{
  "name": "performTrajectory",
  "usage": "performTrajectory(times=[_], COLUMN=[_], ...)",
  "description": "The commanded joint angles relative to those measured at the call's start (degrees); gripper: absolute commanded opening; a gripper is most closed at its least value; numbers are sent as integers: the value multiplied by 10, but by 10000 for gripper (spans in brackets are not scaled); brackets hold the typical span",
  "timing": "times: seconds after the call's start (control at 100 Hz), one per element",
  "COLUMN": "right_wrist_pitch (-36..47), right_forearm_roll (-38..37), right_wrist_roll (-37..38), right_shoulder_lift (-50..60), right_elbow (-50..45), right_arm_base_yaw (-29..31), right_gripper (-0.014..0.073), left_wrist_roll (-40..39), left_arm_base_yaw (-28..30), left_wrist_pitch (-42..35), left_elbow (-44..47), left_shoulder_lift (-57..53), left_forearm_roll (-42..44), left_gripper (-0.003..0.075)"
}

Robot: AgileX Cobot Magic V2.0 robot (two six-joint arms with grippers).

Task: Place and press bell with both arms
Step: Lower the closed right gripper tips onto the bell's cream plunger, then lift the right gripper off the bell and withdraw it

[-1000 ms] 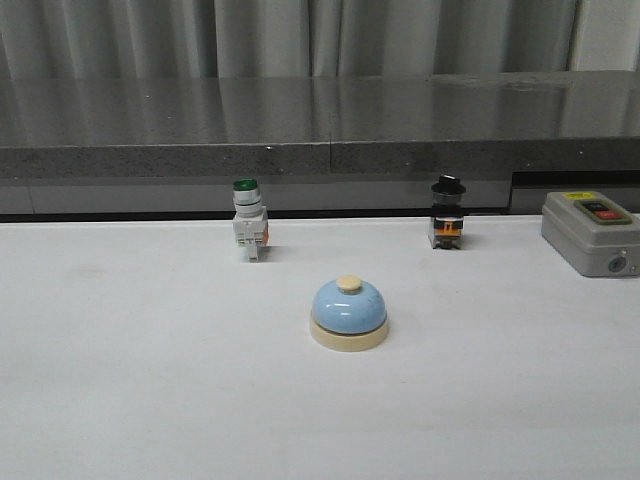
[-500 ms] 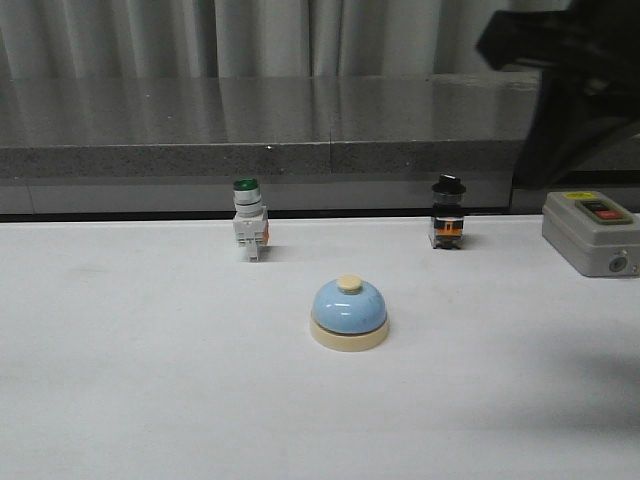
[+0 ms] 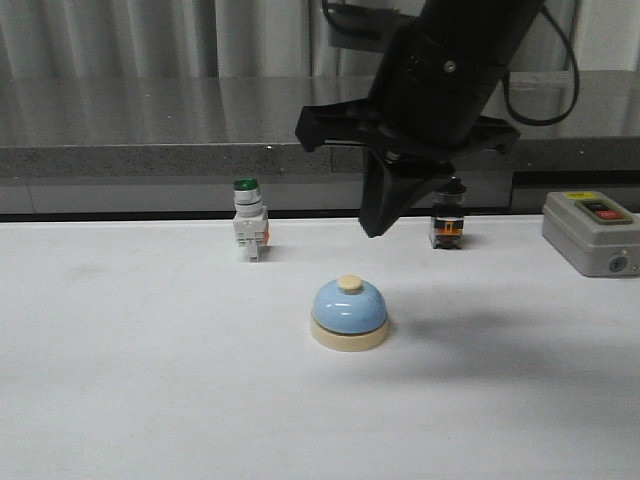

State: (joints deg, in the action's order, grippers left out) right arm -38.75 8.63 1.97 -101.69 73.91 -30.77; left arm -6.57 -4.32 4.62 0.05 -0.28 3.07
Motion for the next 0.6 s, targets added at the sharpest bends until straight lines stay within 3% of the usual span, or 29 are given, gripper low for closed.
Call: performTrajectory(times=[0.0, 0.59], right_wrist_pitch=[16, 21], right_forearm_roll=[5, 5], right_wrist_roll=[-8, -8], right_shoulder_lift=[6, -47], right_elbow=[33, 47], right_arm_base_yaw=[-1, -9], right_gripper=[-60, -60], left_wrist_roll=[-4, -4], left_arm_base_yaw=[-1, -1], left_wrist_pitch=[-51, -51], left_elbow=[25, 25], left_shoulder_lift=[-17, -17], left_forearm_roll=[-1, -1], left_gripper=[-20, -20])
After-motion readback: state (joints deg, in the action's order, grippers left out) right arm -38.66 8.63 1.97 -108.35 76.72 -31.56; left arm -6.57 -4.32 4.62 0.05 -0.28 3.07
